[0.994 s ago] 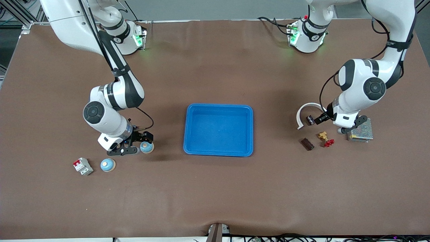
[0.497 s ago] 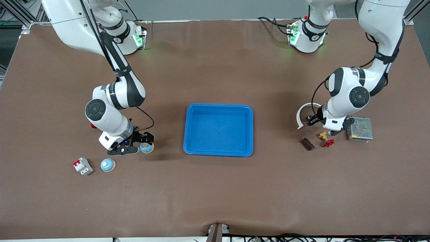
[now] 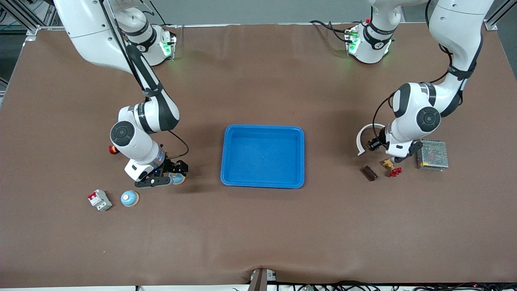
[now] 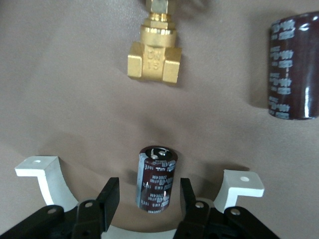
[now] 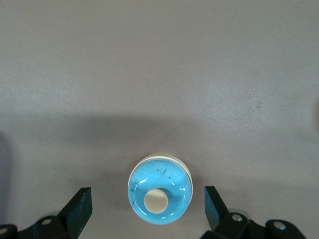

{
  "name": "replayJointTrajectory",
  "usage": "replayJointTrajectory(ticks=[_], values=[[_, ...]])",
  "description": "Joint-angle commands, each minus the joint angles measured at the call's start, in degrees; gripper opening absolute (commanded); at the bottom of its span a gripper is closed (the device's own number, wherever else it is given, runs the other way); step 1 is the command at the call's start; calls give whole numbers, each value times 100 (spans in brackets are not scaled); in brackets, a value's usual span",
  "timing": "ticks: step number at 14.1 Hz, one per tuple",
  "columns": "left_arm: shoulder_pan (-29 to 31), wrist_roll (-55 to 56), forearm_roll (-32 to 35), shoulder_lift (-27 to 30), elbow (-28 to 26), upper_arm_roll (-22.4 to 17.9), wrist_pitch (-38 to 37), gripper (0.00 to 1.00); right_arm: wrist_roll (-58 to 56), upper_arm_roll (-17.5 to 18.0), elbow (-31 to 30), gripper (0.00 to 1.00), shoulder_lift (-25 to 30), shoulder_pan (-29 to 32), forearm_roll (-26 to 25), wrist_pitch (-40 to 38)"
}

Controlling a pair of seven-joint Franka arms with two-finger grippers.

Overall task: Place electrolytic capacitor and blue bell in tray
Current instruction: 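Grasp the blue bell with the right gripper while the left gripper grasps the capacitor, then carry the capacitor to the tray while the right gripper carries the bell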

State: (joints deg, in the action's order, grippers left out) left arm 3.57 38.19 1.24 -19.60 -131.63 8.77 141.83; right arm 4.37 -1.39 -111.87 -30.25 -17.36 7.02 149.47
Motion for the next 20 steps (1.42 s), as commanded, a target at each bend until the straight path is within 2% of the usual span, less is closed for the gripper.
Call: replayJointTrajectory(ticks=[1, 2, 5, 6, 8, 13, 15, 18, 20], values=[[12, 128, 114, -78, -38, 11, 161, 48, -260, -28, -80, 100, -50, -22, -8, 83], [12, 119, 114, -96, -29, 11, 161, 44, -348, -36, -80, 100, -77, -5, -8, 83], [12, 128, 122, -88, -21, 11, 153, 7, -384, -36, -72, 100, -156, -5, 1, 126], [12, 145, 122, -44, 23, 11, 118, 0, -384, -28, -72, 100, -209, -13, -8, 196], [3, 329, 122, 149, 216, 19, -101, 0, -384, -36, -54, 100, -297, -22, 1, 328], [-93, 1040, 122, 229, 1559, 466, -1568, 0, -384, -28, -45, 100, -367, -31, 1, 408], [-198, 1523, 122, 142, 1868, 739, -1641, 0, -375, -28, -45, 100, -429, -31, 1, 478], [-751, 2279, 122, 71, 2141, 784, -1676, 0, -375, -28, -45, 99, -429, -31, 1, 487], [-1094, 2797, 114, -86, 2342, 784, -1676, 0, -375, -28, -45, 83, -429, -31, 1, 487]])
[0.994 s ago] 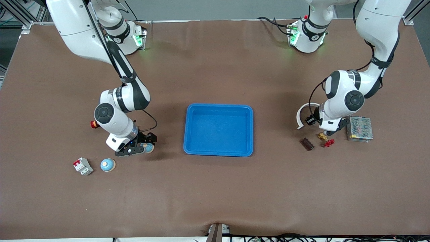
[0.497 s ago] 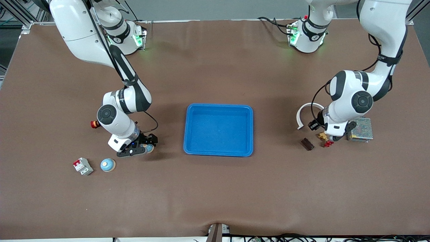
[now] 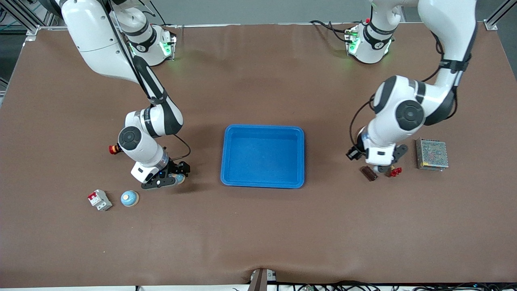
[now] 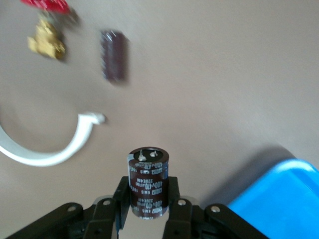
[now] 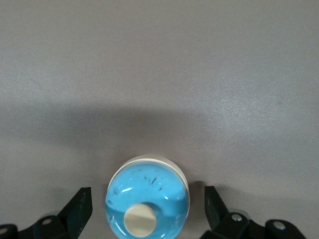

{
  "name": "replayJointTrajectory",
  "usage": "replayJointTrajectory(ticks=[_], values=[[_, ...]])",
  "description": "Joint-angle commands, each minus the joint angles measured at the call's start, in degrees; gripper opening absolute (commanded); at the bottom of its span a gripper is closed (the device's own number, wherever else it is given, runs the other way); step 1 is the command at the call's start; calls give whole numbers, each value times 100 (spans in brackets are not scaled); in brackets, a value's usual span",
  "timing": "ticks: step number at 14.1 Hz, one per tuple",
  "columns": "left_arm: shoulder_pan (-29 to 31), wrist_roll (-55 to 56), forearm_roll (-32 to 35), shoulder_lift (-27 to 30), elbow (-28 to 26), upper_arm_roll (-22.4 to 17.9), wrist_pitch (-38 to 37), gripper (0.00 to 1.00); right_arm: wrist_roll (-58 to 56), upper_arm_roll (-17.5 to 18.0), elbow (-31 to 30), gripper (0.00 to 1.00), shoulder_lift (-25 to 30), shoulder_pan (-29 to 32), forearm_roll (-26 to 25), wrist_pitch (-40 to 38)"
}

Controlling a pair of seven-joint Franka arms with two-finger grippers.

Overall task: Place electrolytic capacitor and blue bell in tray
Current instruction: 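Carry the capacitor to the tray while the right gripper carries the bell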

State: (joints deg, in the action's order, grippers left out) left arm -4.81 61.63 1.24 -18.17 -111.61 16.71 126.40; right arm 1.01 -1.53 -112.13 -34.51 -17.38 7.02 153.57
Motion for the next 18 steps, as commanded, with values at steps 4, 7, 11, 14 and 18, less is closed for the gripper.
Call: replayJointTrajectory(ticks=[4, 7, 11, 14, 18], values=[[-950, 1525, 122, -774, 824, -19, -125, 0, -39, -14, -2, 53, -11, -20, 1, 77], [-1380, 2141, 131, -1065, 904, -36, -2, 0, 13, -14, 60, 46, -12, -29, 1, 16], [-1514, 2625, 131, -1312, 904, -28, 305, 0, 31, -14, 200, 46, -3, -38, 45, -46], [-1707, 2959, 122, -1592, 904, -28, 507, 0, 144, -5, 358, 46, 32, -38, 63, -353], [-1918, 3206, 122, -1953, 930, -45, 886, 0, 1100, 13, 613, 46, 68, -396, 63, -582]])
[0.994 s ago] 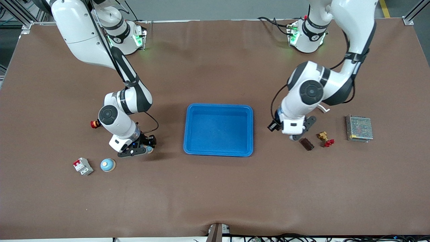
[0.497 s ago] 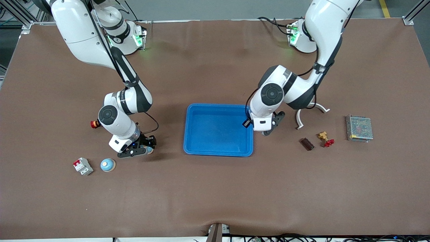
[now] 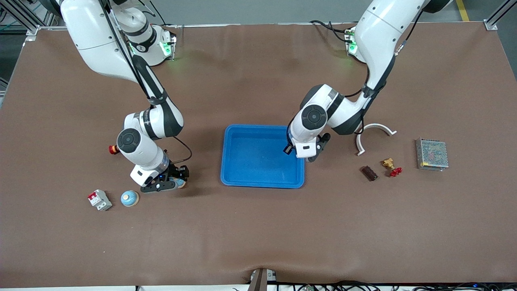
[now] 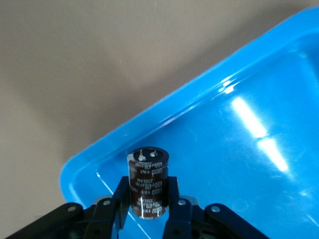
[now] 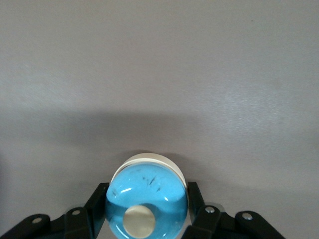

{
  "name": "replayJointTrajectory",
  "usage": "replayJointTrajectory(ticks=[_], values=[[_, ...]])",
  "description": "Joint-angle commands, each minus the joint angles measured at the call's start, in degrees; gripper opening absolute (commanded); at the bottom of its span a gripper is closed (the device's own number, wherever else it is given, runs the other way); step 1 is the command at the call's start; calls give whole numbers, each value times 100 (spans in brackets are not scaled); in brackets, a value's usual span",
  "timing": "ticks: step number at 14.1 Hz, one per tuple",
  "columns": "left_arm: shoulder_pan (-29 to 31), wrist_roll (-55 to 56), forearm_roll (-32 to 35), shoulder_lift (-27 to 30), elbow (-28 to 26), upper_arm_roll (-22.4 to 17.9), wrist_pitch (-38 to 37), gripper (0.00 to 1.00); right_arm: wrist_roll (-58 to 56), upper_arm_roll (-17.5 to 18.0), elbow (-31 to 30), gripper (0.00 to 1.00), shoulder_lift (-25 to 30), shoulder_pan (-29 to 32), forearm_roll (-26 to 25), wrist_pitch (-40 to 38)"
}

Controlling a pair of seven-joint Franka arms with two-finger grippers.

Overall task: Place electrolytic capacitor and blue bell in tray
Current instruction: 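Carry the capacitor to the tray while the right gripper carries the bell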

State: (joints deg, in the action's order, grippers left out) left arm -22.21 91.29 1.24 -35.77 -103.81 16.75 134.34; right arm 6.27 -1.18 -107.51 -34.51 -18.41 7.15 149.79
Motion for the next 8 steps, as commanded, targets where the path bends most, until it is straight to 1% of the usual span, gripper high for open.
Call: replayJointTrajectory(ticks=[1, 2, 3, 4, 5, 6, 8], values=[[-205, 249, 122, -254, 220, -58, 92, 0, 916, -23, 282, 46, 67, -425, 50, -327], [-205, 249, 122, -281, 247, -58, 92, 0, 1233, -23, 431, 46, 67, -557, 50, -519], [-205, 241, 131, -316, 256, -58, 92, 22, 1506, -31, 581, 46, 67, -663, 50, -721], [-205, 223, 131, -308, 256, -67, 92, 58, 1708, -31, 669, 46, 67, -751, 50, -845], [-196, 205, 140, -273, 256, -67, 83, 86, 1884, -31, 722, 46, 67, -830, 50, -907], [-179, 188, 140, -229, 273, -75, 57, 100, 2034, -23, 740, 46, 76, -901, 50, -908], [-117, 170, 140, -54, 387, -75, -92, 100, 2420, -31, 845, 46, 76, -1102, 50, -908]])
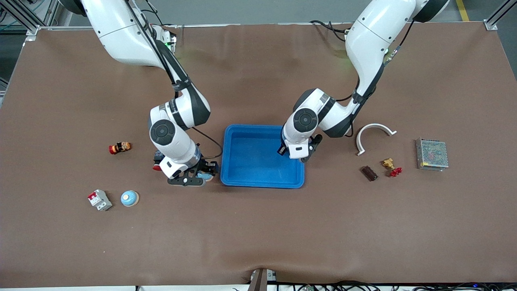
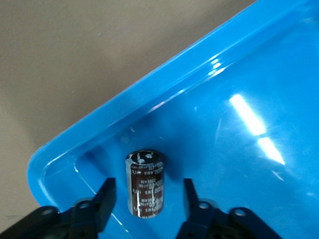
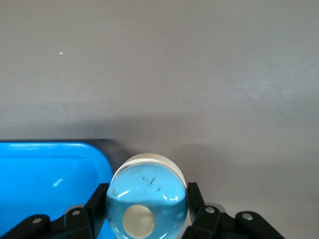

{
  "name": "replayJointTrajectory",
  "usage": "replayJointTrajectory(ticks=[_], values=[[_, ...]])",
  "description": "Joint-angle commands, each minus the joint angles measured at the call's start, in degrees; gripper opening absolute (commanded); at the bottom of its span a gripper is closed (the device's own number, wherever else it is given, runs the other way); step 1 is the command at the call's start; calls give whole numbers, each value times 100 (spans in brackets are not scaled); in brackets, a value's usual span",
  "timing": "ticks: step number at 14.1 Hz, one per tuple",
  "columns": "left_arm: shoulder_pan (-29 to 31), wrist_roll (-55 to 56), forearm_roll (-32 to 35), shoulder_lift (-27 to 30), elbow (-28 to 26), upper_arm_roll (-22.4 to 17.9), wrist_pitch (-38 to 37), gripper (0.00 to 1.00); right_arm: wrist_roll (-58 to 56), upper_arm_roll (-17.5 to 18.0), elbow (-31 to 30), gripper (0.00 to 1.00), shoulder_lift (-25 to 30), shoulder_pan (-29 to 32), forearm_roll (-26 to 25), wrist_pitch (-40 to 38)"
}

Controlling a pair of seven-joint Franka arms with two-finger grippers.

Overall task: Place electrolytic capacitor and blue bell in tray
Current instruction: 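Carry the capacitor to the tray while the right gripper carries the bell, then open the left gripper over the tray and reach the second capacitor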

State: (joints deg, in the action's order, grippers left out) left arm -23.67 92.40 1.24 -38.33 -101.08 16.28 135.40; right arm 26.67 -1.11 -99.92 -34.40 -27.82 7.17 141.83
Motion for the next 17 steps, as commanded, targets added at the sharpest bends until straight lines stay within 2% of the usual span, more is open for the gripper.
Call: replayJointTrajectory(ticks=[1, 6, 10, 17], values=[[64, 41, 148, 299, 280, -72, -424, 100, 627, -38, 139, 46, 65, -293, 47, -111], [670, -1055, 184, 589, 1572, -116, -2358, 100, 1436, -38, 157, 46, 57, -838, 39, -111], [1346, -1917, 192, 879, 1565, -125, -2755, 100, 1850, -56, 70, 46, 22, -1225, -23, -85], [2524, -2621, 394, 1126, 1275, -108, -2756, 100, 1860, -82, -238, 47, 30, -1437, -40, -24]])
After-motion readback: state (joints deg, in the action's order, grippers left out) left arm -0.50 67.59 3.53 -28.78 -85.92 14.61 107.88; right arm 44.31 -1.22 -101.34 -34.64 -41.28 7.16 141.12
